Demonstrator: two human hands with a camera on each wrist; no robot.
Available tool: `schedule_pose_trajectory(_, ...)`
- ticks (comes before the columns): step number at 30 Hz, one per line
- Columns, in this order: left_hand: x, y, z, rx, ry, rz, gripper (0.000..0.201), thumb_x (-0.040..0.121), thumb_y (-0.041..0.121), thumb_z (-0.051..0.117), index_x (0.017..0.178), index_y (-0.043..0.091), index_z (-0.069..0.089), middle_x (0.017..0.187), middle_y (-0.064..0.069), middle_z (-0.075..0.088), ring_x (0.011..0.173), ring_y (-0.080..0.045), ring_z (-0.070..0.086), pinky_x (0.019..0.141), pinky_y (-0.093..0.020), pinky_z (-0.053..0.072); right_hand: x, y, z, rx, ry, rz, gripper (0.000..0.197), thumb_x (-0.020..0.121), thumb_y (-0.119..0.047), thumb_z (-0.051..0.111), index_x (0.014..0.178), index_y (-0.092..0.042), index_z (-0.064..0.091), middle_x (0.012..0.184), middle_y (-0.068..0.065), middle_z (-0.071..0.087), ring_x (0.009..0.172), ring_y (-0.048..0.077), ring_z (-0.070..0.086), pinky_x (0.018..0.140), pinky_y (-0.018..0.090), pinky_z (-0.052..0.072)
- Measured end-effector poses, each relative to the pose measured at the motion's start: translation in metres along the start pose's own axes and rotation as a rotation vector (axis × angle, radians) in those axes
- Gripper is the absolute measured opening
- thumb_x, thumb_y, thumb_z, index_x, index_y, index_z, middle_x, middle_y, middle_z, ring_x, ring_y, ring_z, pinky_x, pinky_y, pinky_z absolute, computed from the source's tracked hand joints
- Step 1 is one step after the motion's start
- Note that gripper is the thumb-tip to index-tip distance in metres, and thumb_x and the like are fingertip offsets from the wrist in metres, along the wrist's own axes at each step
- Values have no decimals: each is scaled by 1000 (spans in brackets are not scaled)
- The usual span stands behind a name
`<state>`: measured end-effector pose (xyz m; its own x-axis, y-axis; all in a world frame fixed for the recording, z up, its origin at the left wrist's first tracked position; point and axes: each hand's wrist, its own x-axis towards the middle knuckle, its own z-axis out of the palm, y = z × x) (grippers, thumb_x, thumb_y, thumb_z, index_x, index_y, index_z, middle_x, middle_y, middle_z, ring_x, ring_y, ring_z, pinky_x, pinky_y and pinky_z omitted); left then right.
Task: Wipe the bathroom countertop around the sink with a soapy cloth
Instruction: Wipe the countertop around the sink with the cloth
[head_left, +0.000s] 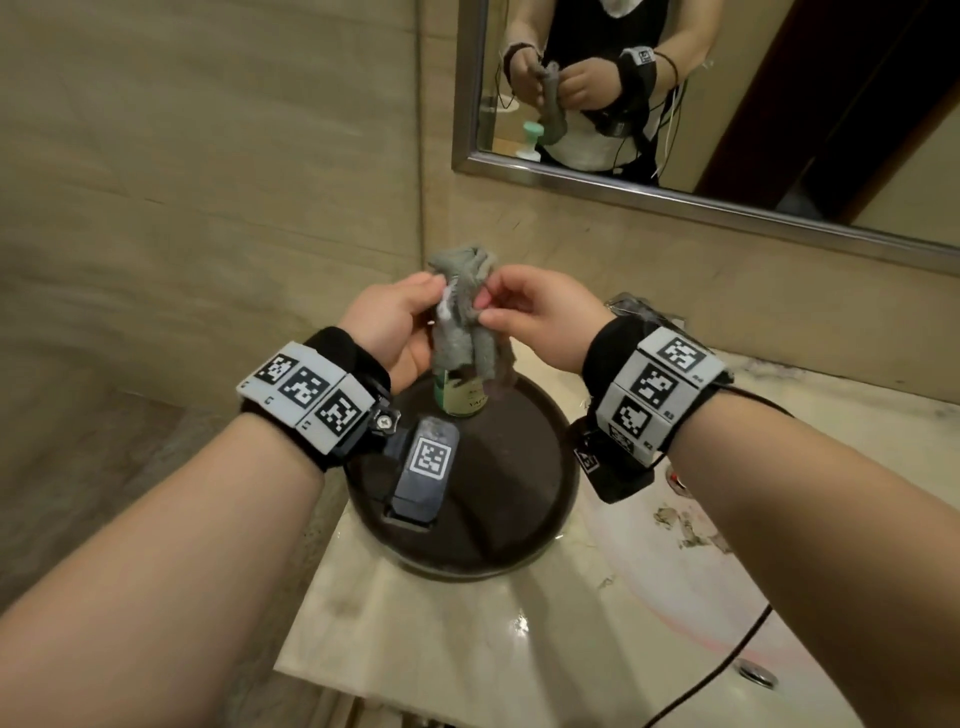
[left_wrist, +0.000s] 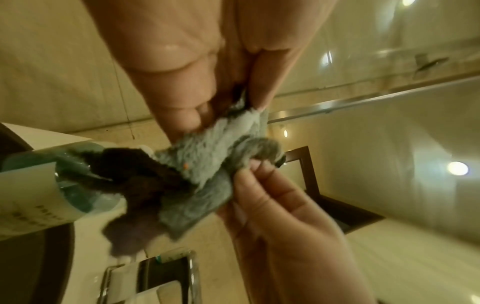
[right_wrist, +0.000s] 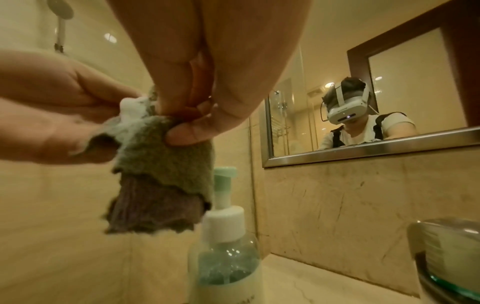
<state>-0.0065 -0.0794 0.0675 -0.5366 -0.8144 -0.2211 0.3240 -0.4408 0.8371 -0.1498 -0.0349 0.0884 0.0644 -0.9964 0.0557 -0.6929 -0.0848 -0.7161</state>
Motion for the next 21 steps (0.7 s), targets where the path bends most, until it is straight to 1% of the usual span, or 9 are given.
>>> schedule_pose_trajectory(3, 1, -4, 2, 22, -20, -17, 32, 101, 14, 31, 95, 12, 62, 82, -5, 71, 73, -16, 69, 67, -29, 58, 3, -2, -2, 31, 105, 8, 13, 91, -11, 57, 102, -9, 63, 77, -14, 54, 78, 7, 54, 74, 10, 46)
schedule_pose_trajectory(4, 1, -4, 2, 4, -31, -22, 32, 101, 14, 31, 96, 11, 62, 85, -6, 70, 74, -16, 69, 68, -30, 59, 4, -1, -4, 63, 141, 39, 13, 91, -11, 56, 103, -9, 62, 76, -16, 53, 77, 6, 54, 71, 7, 46)
schedule_pose_trajectory(7, 5, -2, 2, -5, -28, -31, 30, 102, 13, 29, 93, 10, 58, 82, -6, 66, 68, -17, 66, 63, -31, 58, 3, 10, -15, 170, 242, 157, 12, 94, -8, 52, 103, -9, 59, 81, -7, 55, 83, 13, 55, 70, 15, 50)
schedule_pose_trajectory(10, 10, -1, 0, 37, 3, -48, 27, 101, 16, 32, 81, 14, 50, 62, 0, 55, 52, -10, 54, 66, -30, 45, -6, 23, -33, 230, 288, 258, 10, 95, -9, 50, 90, -17, 55, 81, -4, 57, 71, 10, 55, 57, 12, 48)
schedule_pose_trajectory(12, 11, 0, 0, 121, -10, -65, 28, 101, 17, 35, 76, 15, 47, 53, 3, 54, 44, -8, 53, 63, -27, 44, -13, 29, -42, 299, 257, 296, 22, 95, -8, 49, 79, -22, 51, 77, -4, 57, 66, 9, 54, 56, 17, 48)
schedule_pose_trajectory(14, 10, 2, 5, 221, -64, -89, 27, 100, 19, 39, 74, 14, 47, 59, 1, 53, 47, -9, 55, 51, -23, 50, -18, 31, -48, 318, 218, 303, 25, 95, -6, 48, 77, -24, 50, 75, -2, 57, 66, 11, 54, 59, 23, 48)
schedule_pose_trajectory(16, 8, 5, 12, 330, -112, -99, 17, 97, 20, 46, 83, 12, 51, 70, -2, 55, 57, -13, 56, 47, -21, 53, -22, 29, -54, 288, 186, 308, 25, 95, -6, 48, 78, -24, 51, 75, -3, 57, 67, 11, 54, 59, 23, 48)
schedule_pose_trajectory(18, 8, 10, 19, 452, -130, -85, 11, 95, 19, 49, 89, 11, 53, 74, -2, 56, 62, -15, 57, 51, -22, 57, -27, 27, -61, 286, 167, 313, 24, 96, -6, 47, 79, -23, 50, 77, -3, 57, 68, 11, 55, 61, 25, 50)
schedule_pose_trajectory(21, 9, 17, 29, 527, -173, -69, 14, 96, 15, 48, 85, 15, 56, 76, -3, 58, 64, -16, 60, 57, -25, 59, -33, 27, -72, 275, 155, 336, 25, 96, -4, 46, 80, -23, 49, 78, -2, 56, 70, 11, 55, 63, 25, 52)
